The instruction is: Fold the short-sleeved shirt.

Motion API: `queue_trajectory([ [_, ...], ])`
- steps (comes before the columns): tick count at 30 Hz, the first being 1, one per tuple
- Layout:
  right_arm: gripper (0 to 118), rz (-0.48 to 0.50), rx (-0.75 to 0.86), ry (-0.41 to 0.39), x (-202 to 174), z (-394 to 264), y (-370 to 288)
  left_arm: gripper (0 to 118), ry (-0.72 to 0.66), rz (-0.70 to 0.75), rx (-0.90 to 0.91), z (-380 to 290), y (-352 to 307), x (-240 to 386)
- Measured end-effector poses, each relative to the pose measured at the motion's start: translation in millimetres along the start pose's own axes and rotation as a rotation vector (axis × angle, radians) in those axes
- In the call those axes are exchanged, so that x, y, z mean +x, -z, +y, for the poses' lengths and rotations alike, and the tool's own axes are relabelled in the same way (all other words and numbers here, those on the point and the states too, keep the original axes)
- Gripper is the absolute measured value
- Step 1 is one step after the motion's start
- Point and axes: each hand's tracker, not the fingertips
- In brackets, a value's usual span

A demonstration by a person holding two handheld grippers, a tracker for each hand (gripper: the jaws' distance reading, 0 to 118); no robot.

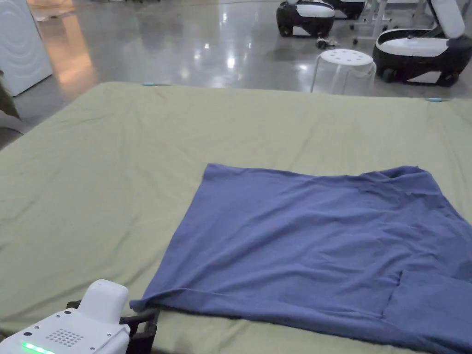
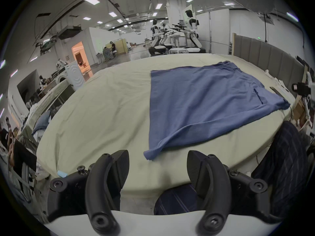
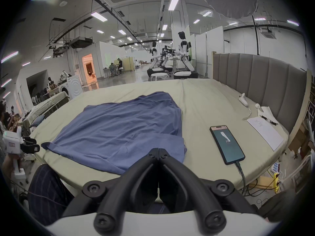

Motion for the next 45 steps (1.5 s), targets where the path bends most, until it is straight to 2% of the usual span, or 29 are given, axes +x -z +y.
queue_trajectory([
  [5, 1, -0.016, -0.035, -0.01, 3.2, -0.8, 4.9, 70, 0.037, -0.009, -0.043, 2.7, 39.3, -5.9],
  [7, 1, -0.03, -0.053, -0.024, 10.4, -3.1, 8.0, 67, 0.031, -0.006, -0.043, 4.7, 52.8, -10.9],
  [8, 1, -0.034, -0.059, -0.025, 13.6, -3.5, 8.9, 57, 0.021, -0.019, -0.056, 7.1, 58.2, -13.8],
  [9, 1, -0.039, -0.068, -0.026, 17.1, -3.5, 9.8, 28, 0.007, -0.062, -0.083, 11.0, 56.4, -11.9],
  [10, 1, -0.047, -0.076, -0.028, 20.7, -4.0, 10.2, 11, 0.012, -0.111, -0.088, 11.9, 57.1, -12.8],
  [11, 3, -0.052, -0.084, -0.03, 25.0, -4.4, 11.5, 10, 0.022, -0.117, -0.08, 11.4, 58.3, -12.4],
  [14, 74, -0.059, -0.12, -0.056, 34.9, -7.4, 16.2, 10, 0.021, -0.098, -0.071, 11.5, 51.6, -5.2],
  [17, 86, -0.054, -0.163, -0.107, 40.0, -13.4, 26.6, 10, 0.003, -0.09, -0.064, 12.3, 40.6, 4.0],
  [18, 96, -0.036, -0.176, -0.11, 41.3, -16.5, 31.6, 10, -0.001, -0.091, -0.062, 12.4, 38.3, 5.2],
  [20, 113, -0.017, -0.204, -0.088, 41.2, -21.7, 44.1, 10, -0.004, -0.093, -0.054, 12.5, 35.1, 7.4],
  [21, 117, 0.017, -0.234, -0.075, 38.7, -24.1, 50.9, 10, -0.002, -0.094, -0.056, 17.8, 30.9, 11.7],
  [24, 114, 0.042, -0.262, -0.067, 30.2, -28.3, 66.4, 10, 0.01, -0.083, -0.054, 19.1, 27.6, 15.6],
  [25, 104, 0.051, -0.264, -0.054, 29.3, -28.7, 69.7, 10, 0.007, -0.08, -0.053, 22.9, 27.4, 15.3],
  [26, 69, 0.047, -0.272, -0.037, 28.6, -28.2, 72.8, 10, 0.003, -0.075, -0.049, 23.0, 26.9, 15.3],
  [27, 4, 0.013, -0.287, -0.034, 26.9, -27.2, 75.6, 10, -0.002, -0.067, -0.047, 23.2, 26.2, 15.5],
  [29, 4, 0.027, -0.278, -0.037, 22.6, -24.5, 68.6, 10, -0.006, -0.062, -0.039, 25.3, 25.5, 12.7],
  [32, 4, 0.051, -0.221, 0.019, 24.9, -15.3, 51.4, 7, -0.046, -0.098, -0.036, 26.0, 16.0, 7.6],
  [34, 4, 0.07, -0.217, 0.039, 28.6, -5.7, 40.2, 5, -0.01, -0.077, 0.032, 30.7, 6.7, 6.0],
  [38, 4, 0.093, -0.195, 0.036, 31.2, 23.0, 33.0, 5, 0.022, -0.08, 0.049, 57.6, -6.0, 3.8],
  [41, 4, 0.149, -0.175, 0.091, 37.4, 58.0, 45.5, 5, 0.045, -0.075, 0.087, 97.2, -2.3, -0.5],
  [43, 4, 0.16, -0.213, 0.141, 41.6, 85.8, 67.0, 5, 0.053, -0.074, 0.084, 128.6, 10.0, -2.7],
  [45, 4, 0.154, -0.25, 0.149, 44.0, 108.4, 97.7, 5, 0.043, -0.073, 0.076, 155.6, 37.1, -5.7],
])
